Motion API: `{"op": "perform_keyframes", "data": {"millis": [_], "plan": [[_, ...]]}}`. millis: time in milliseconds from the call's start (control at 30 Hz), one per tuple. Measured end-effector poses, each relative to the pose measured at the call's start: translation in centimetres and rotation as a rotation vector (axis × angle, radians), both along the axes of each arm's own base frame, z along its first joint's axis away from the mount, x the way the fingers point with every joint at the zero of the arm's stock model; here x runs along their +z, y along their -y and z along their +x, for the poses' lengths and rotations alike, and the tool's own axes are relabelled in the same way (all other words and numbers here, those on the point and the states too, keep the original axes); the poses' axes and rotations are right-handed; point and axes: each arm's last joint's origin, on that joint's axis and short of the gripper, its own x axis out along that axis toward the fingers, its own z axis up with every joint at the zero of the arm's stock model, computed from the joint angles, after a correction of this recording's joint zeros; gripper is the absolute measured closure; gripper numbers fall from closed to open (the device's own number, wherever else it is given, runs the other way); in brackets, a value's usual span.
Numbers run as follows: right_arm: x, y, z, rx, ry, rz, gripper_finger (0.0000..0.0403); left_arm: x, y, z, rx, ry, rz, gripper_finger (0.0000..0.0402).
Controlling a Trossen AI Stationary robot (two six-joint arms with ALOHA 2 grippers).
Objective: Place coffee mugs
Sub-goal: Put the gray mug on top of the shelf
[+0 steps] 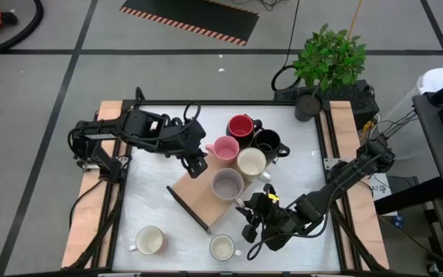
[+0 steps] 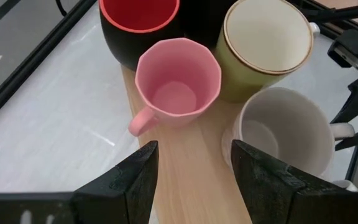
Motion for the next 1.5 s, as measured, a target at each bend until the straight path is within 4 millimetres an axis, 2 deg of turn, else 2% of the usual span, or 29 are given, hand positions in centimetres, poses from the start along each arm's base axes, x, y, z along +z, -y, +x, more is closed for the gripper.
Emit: {"op": "perform_keyframes", "data": {"millis": [133, 333, 467, 600, 900, 1233, 1367, 1500], "plan": [[0.4, 0.4, -0.6, 0.006, -0.025, -0.009, 0.0333, 0.0, 0.0, 0.0, -0.002, -0.003, 0.002, 0.0195], [1.4, 0.9, -1.5, 0.1, -0.078, -0.048, 0.0353, -0.1, 0.0, -0.1, -0.008, -0.016, 0.008, 0.0195], [1.6, 1.2, -1.6, 0.143, -0.101, -0.09, 0.0348, -0.1, 0.0, -0.1, -0.014, -0.018, 0.012, 0.0195], [1.6, 1.5, -1.6, 0.142, -0.118, -0.107, 0.0332, -0.1, 0.0, -0.1, -0.014, -0.017, 0.011, 0.0195], [1.3, 2.3, -1.4, 0.117, -0.155, -0.128, 0.0336, -0.1, 0.0, -0.1, -0.008, -0.016, 0.008, 0.0195], [1.3, 2.5, -1.3, 0.089, -0.145, -0.1, 0.0315, -0.2, -0.1, -0.3, -0.049, -0.056, 0.04, 0.0195], [1.8, 2.6, -1.6, 0.071, -0.123, -0.052, 0.0305, -0.7, -0.8, -1.1, -0.08, -0.172, 0.06, 0.0195], [2.4, 2.8, -2.0, 0.088, -0.115, 0.0, 0.0294, -1.3, -2.4, -1.0, -0.089, -0.212, 0.072, 0.0195]]}}
